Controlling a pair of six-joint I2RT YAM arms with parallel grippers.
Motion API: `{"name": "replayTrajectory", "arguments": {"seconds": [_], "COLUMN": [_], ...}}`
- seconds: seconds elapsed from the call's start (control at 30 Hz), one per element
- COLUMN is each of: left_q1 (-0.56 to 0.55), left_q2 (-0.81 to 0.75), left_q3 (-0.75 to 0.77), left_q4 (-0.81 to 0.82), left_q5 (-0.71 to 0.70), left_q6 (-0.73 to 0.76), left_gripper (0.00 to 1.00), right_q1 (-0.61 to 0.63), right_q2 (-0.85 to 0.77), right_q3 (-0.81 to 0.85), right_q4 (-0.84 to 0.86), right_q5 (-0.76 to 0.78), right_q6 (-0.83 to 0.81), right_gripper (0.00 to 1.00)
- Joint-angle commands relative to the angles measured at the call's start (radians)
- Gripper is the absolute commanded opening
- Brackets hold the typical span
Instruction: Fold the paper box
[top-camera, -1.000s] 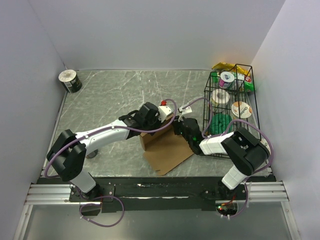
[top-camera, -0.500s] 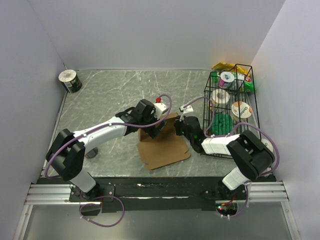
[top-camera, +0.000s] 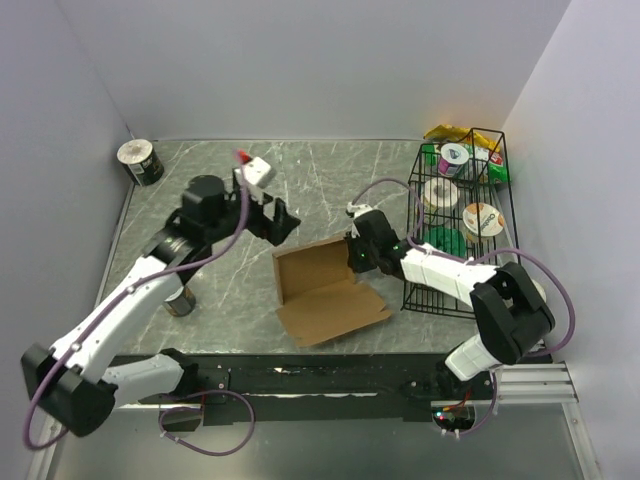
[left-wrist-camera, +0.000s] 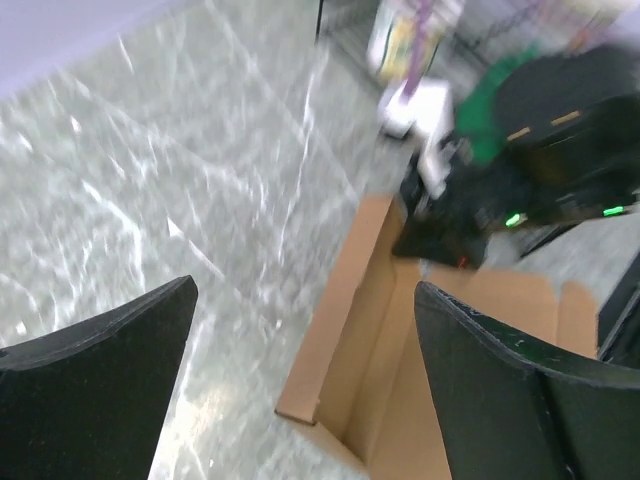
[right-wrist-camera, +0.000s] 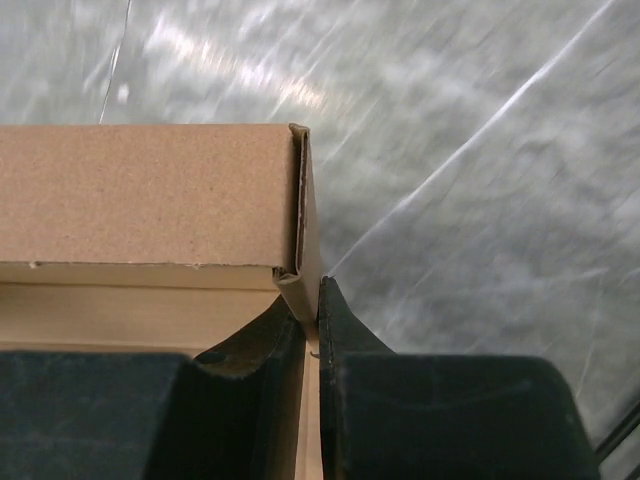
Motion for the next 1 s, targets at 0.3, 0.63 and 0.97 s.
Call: {"name": "replayTrajectory", "arguments": {"seconds": [0.3, 0.63, 0.97], "left_q1": [0.087, 0.091, 0.126], "left_q2": [-0.045, 0.066, 0.132], "left_q3": [-0.220, -0.331, -0.332], "left_q4": [0.240, 0.399, 0.437], "left_q5": [0.061, -0.014, -0.102], "left_q6": [-0.431, -0.473, -0.487], "left_gripper": [0.96, 0.96, 0.96], "right_q1": [-0.002, -0.006, -0.041], "right_q2": [0.306, 0.351, 0.076], "right_q3": [0.381, 0.598, 0.689], "right_q4": [-0.587, -0.588, -0.529], "right_q5": [-0.187, -0.165, 0.086], "right_q6": [-0.053, -0.020, 0.101], "right_gripper": [0.07, 0.65, 0.75]}}
